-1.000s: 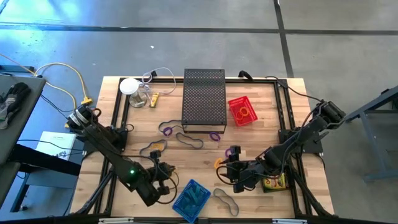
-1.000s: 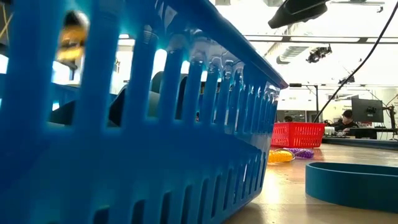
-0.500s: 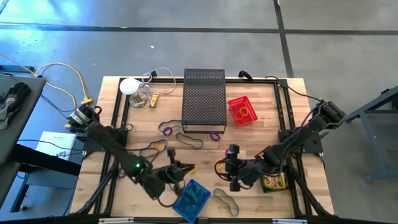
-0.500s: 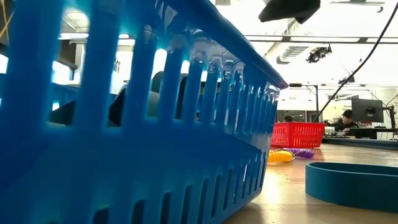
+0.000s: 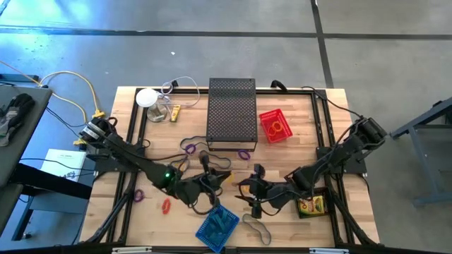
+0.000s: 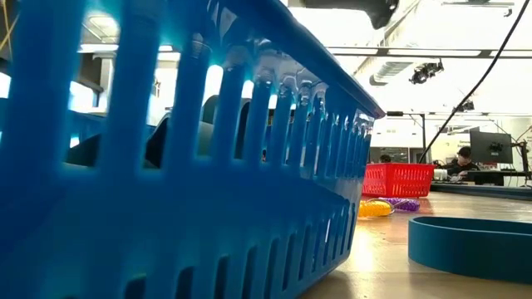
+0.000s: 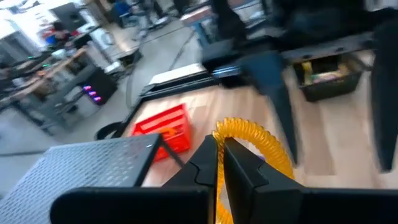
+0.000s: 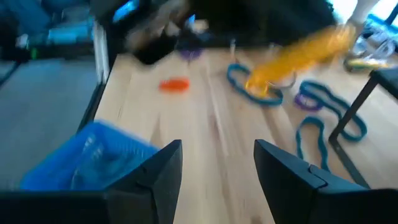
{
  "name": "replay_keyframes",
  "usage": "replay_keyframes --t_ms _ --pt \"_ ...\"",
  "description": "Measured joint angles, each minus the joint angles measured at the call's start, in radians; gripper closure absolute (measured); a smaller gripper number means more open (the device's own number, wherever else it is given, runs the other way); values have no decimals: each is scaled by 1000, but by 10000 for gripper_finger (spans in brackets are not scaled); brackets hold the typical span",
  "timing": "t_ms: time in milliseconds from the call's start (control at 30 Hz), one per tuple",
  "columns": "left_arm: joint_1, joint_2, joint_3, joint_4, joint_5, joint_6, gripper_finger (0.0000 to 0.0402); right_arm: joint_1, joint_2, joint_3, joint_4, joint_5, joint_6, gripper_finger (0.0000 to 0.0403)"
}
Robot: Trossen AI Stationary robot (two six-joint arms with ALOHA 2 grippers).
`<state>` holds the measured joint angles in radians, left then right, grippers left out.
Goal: Pick & Place Office Desk Supplies
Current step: Put the yellow spring keychain into the red bin
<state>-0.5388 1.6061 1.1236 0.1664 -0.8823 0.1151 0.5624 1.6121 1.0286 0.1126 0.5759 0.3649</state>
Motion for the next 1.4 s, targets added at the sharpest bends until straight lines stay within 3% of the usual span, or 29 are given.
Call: replay_keyframes --t_ms 267,500,700,933,1100,1333,1400 --pt "16 28 0 18 40 50 397 -61 53 1 150 13 8 215" --pt "20 28 0 23 45 50 397 -73 81 1 198 -55 3 215" --pt "18 31 0 23 42 43 397 -79 82 1 200 36 32 215" --pt "16 31 0 23 43 33 397 -78 82 1 203 70 58 219" --pt "16 31 0 24 44 19 397 -78 82 0 201 100 58 259" --pt "16 31 0 22 52 16 397 -79 82 0 177 107 58 375" --pt "16 31 0 21 53 16 397 -79 82 0 174 106 58 387"
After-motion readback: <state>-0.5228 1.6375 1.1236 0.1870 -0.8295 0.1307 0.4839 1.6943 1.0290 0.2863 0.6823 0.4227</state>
